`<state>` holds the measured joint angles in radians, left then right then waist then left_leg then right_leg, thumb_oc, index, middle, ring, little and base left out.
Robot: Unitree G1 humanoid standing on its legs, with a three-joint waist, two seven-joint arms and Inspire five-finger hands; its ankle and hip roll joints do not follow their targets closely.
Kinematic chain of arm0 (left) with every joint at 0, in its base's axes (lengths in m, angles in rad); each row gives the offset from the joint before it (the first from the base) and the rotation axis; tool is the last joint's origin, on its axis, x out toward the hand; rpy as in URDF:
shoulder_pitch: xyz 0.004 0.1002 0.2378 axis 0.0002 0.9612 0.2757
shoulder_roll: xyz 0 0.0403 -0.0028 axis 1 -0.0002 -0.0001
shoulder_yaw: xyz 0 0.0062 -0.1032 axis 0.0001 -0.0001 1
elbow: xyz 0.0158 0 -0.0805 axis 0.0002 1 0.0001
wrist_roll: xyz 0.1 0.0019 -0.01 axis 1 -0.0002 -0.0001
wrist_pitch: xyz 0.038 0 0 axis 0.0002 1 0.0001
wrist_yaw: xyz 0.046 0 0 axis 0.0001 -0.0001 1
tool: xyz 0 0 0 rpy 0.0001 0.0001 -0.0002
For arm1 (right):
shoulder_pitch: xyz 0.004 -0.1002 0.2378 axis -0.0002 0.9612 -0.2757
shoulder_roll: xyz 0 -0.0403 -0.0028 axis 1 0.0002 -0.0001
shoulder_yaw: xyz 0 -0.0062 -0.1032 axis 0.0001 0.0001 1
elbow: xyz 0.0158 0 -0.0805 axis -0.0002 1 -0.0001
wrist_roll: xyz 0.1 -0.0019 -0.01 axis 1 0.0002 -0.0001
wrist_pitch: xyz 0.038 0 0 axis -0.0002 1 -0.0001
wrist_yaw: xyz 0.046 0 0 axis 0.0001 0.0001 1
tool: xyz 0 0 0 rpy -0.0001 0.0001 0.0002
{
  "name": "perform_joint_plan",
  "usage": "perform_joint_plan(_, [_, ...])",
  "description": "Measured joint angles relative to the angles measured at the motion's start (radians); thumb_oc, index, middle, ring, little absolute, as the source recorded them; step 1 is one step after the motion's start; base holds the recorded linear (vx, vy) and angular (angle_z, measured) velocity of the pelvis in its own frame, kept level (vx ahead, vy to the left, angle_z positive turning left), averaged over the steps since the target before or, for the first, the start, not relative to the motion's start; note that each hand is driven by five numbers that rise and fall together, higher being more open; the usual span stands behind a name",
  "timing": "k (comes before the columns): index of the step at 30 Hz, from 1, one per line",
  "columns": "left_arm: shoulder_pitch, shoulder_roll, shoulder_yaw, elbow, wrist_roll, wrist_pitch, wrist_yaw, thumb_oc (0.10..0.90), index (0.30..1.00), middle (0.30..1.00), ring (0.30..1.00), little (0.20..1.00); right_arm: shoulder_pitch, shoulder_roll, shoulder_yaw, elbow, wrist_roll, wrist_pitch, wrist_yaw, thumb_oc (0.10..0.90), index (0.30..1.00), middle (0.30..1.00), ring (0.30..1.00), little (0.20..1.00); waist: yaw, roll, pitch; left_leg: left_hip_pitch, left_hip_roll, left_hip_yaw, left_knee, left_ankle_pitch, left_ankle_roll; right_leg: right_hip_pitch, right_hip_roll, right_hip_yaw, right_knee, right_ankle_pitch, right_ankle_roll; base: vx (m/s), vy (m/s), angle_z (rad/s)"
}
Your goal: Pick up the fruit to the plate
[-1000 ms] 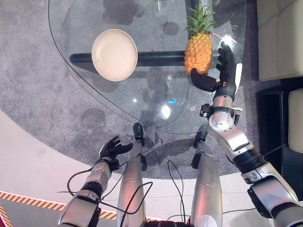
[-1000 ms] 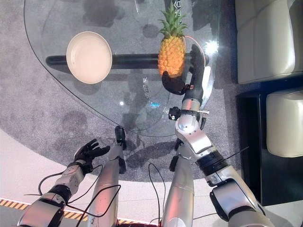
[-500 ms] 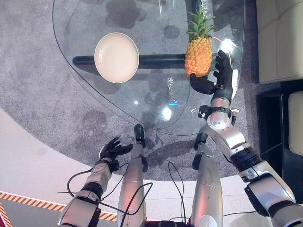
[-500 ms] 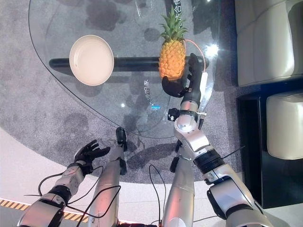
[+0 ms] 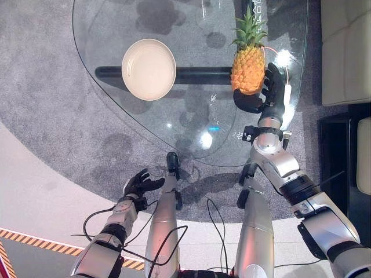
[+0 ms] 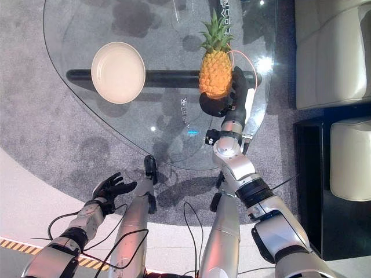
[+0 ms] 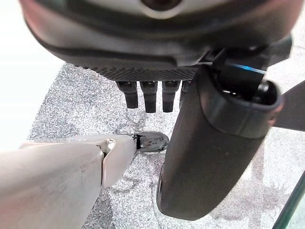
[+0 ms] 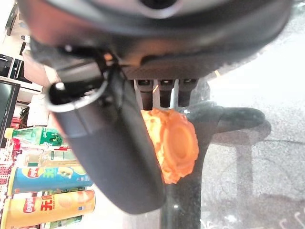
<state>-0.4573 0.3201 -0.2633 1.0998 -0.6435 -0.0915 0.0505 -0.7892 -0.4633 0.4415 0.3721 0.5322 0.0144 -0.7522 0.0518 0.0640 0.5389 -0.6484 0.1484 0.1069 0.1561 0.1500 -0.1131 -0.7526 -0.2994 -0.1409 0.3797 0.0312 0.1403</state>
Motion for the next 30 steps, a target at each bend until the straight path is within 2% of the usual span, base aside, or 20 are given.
perform_joint_plan(22, [0.0,0.0,-0.002,0.0,0.0,0.001,-0.002,0.8,0.9,0.9,0.9,0.9,-0.069,0.031,0.004,0.04,0.02,0.023,-0.019,0.8,0.9,0.9,0.9,0.9,0.007,0.001,0.0,0.001,-0.002,-0.005,0.002,0.001,0.0,0.003,-0.003,-0.005,0.003,0.0,0.0,0.0,0.0,0.0])
perform_joint_plan(28, [0.0,0.0,-0.003,0.0,0.0,0.002,-0.005,0.8,0.9,0.9,0.9,0.9,-0.1,0.031,0.012,0.069,0.01,0.055,-0.037,0.8,0.9,0.9,0.9,0.9,0.016,0.002,0.0,0.002,-0.006,-0.005,0.002,0.003,0.002,0.004,-0.007,-0.005,0.006,0.0,0.0,0.0,0.0,0.0])
perform_joint_plan(30, [0.0,0.0,-0.005,0.0,0.0,0.003,-0.017,0.8,0.9,0.9,0.9,0.9,-0.116,0.028,0.026,0.085,-0.029,0.083,-0.037,0.8,0.9,0.9,0.9,0.9,0.022,0.004,0.0,0.002,-0.007,-0.006,0.002,0.004,0.003,0.004,-0.009,-0.005,0.008,0.0,0.0,0.0,0.0,0.0])
